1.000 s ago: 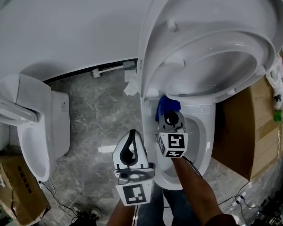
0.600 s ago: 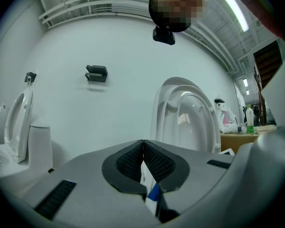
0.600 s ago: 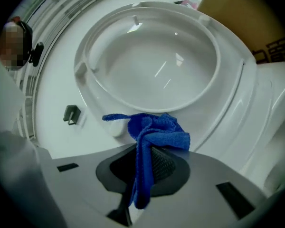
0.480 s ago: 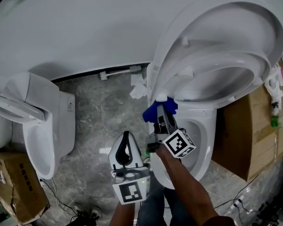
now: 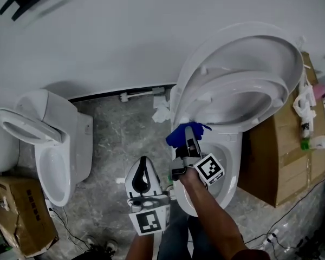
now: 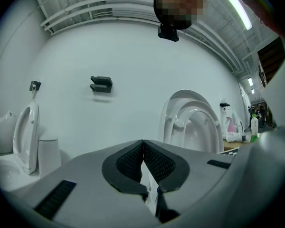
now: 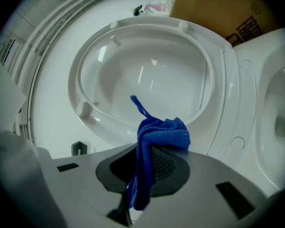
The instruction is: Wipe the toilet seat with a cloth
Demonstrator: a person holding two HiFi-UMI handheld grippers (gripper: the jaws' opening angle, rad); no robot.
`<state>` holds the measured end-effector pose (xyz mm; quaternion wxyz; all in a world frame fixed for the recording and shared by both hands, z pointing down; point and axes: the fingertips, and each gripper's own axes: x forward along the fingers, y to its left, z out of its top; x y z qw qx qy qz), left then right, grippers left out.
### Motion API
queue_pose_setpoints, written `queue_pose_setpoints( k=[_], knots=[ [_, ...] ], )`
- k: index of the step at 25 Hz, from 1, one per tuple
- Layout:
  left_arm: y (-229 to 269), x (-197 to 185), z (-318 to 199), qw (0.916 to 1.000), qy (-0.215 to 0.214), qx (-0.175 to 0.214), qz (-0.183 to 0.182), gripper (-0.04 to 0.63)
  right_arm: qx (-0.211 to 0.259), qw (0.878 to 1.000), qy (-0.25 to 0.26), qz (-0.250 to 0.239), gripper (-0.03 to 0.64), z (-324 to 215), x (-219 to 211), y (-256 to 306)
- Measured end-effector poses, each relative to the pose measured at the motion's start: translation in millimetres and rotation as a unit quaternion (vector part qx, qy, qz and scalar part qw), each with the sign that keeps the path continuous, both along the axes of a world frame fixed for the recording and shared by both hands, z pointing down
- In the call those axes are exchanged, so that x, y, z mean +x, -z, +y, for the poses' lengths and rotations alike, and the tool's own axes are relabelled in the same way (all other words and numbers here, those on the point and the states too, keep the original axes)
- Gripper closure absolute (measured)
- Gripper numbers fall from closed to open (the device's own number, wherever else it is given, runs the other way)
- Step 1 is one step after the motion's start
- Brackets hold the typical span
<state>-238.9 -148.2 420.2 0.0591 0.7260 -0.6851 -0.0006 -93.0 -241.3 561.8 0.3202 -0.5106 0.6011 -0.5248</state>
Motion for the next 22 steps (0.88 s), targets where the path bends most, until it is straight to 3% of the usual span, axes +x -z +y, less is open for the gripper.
queue_pose_setpoints(
  k=[4, 13, 17, 22],
  knots=[
    [26, 7, -3, 0.9999, -0.004, 0.011, 0.005, 0.578, 0.010, 0.999, -0.007, -0.032, 0.558, -10, 3, 27],
    [67, 20, -1, 0.9996, -0.014, 0.024, 0.007, 0.578, 0.055, 0.998, 0.003, -0.037, 0.559, -21, 7, 102],
    [82, 25, -1, 0.9994, -0.017, 0.031, 0.006, 0.578, 0.090, 0.996, 0.018, -0.017, 0.560, -22, 15, 140],
    [105, 31, -2, 0.9992, -0.018, 0.035, 0.007, 0.578, 0.121, 0.992, 0.030, -0.034, 0.560, -20, 18, 182]
  ],
)
